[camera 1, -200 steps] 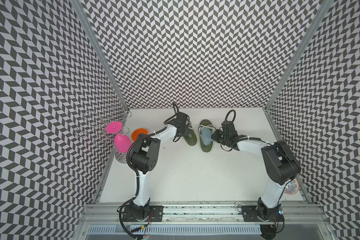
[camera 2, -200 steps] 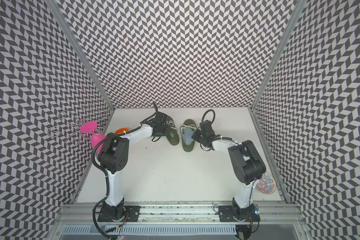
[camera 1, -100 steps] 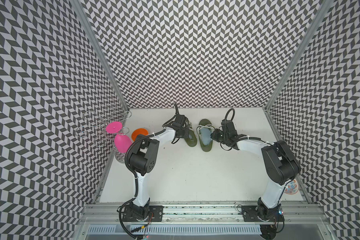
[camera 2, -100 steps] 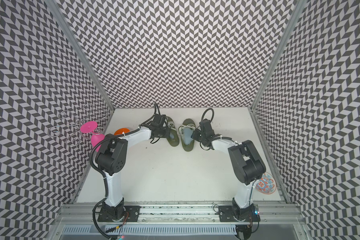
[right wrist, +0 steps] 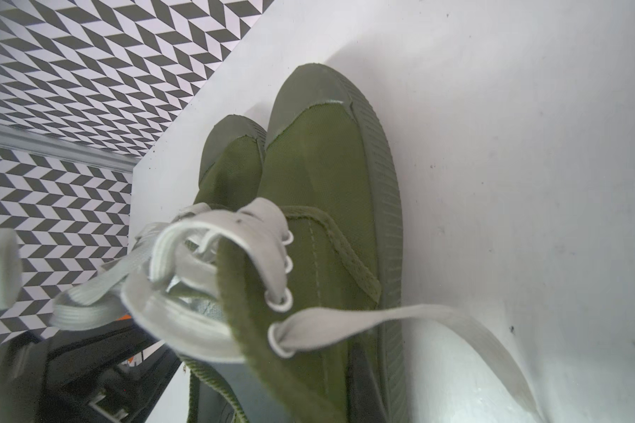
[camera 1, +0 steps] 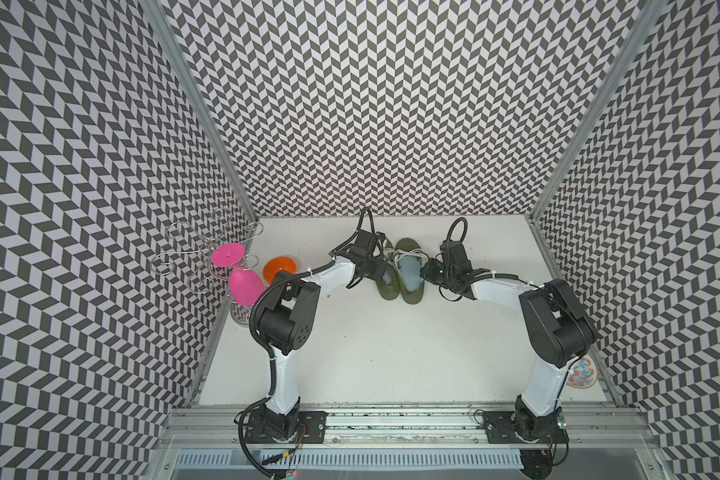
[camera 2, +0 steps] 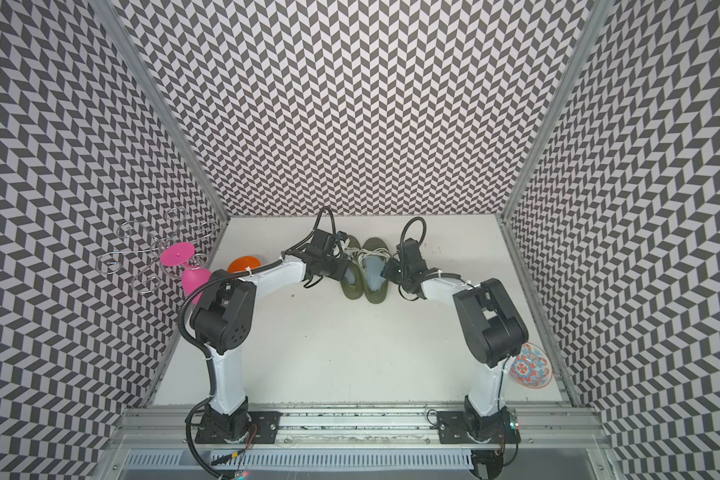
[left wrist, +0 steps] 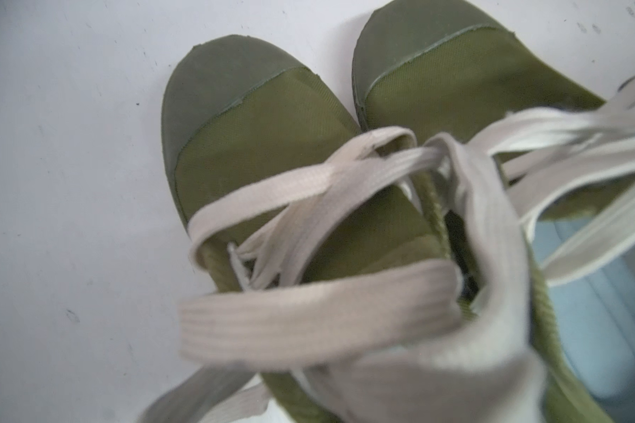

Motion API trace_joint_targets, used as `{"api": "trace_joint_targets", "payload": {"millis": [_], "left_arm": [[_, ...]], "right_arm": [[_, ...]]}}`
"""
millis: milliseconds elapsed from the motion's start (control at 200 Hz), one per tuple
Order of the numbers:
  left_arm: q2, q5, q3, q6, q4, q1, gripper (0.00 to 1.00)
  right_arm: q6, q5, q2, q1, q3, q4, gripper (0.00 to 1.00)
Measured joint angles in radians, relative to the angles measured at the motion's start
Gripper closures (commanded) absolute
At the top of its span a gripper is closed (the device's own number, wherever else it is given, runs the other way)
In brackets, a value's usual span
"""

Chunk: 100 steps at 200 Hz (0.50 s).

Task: Insert the insole into the shoe
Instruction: Adjust the shoe at the center of the board.

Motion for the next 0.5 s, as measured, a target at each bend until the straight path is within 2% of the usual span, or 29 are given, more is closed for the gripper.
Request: {"api": "trace_joint_targets", "payload": {"millis": [501], "left_arm": [[0.001, -0.031, 0.004, 0.138, -0.002, 0.036, 0.98]], "right_arm": [[0.007, 0.002, 0.038, -0.035, 0.046, 0.007, 1.0]]}}
